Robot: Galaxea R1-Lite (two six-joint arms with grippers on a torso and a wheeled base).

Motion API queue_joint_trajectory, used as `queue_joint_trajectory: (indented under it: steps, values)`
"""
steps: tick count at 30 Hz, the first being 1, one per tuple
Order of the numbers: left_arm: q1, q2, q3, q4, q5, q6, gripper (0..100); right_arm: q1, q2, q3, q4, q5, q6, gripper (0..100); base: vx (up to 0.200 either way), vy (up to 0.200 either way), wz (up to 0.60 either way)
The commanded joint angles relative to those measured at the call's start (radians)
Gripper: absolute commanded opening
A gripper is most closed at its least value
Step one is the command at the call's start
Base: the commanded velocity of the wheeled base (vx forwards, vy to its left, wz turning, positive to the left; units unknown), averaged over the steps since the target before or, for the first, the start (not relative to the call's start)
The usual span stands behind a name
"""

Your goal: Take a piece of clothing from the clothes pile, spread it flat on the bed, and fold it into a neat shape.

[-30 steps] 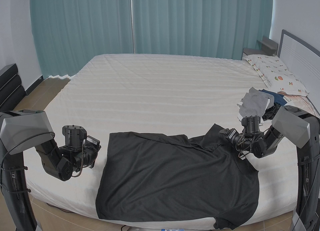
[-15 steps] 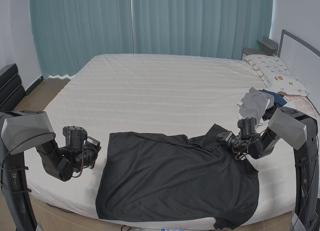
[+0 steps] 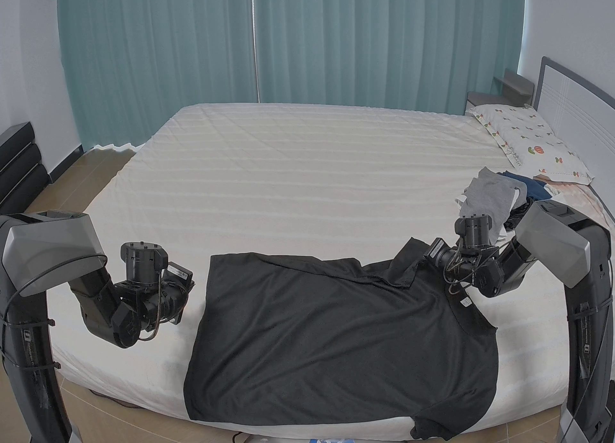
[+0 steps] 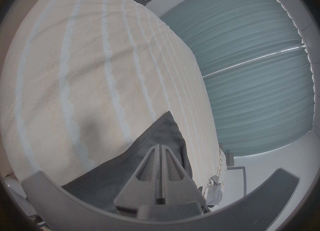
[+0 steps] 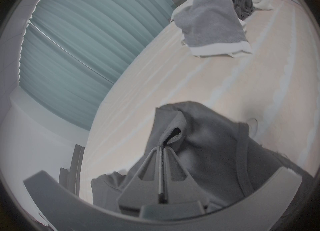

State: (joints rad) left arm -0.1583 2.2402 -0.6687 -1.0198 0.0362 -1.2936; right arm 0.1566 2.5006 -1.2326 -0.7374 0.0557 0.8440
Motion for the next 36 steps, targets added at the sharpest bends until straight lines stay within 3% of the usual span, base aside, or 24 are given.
queue_joint_trajectory:
  steps: [1,10,19,24,25,30,36]
  values:
    - [0.000,0.001,0.000,0.000,0.004,-0.001,0,0.000,-0.006,-0.107,0.015,-0.001,0.000,0,0.000,0.000,0.00]
    - [0.000,0.001,0.001,0.000,0.005,-0.001,0,0.004,0.075,-0.355,0.018,-0.019,0.001,0,0.000,0.000,0.00]
    - [0.000,0.002,0.003,0.000,0.008,-0.001,0,0.006,0.265,-0.737,0.142,-0.126,-0.003,0,0.000,0.000,0.00]
    - [0.000,0.002,0.003,0.000,0.008,-0.001,0,0.008,0.268,-0.767,0.144,-0.129,-0.019,0,0.000,0.000,0.00]
    - [0.000,0.002,0.003,0.000,0.008,-0.001,0,0.006,0.267,-0.767,0.142,-0.129,-0.029,100,0.000,0.000,0.00]
    - [-0.001,0.002,0.003,0.000,0.008,-0.001,0,0.004,0.296,-0.767,0.125,-0.111,-0.112,100,0.000,0.000,0.00]
    - [-0.001,0.002,0.003,0.000,0.010,0.000,0,-0.026,0.302,-0.746,0.128,-0.116,-0.143,100,0.000,0.000,0.00]
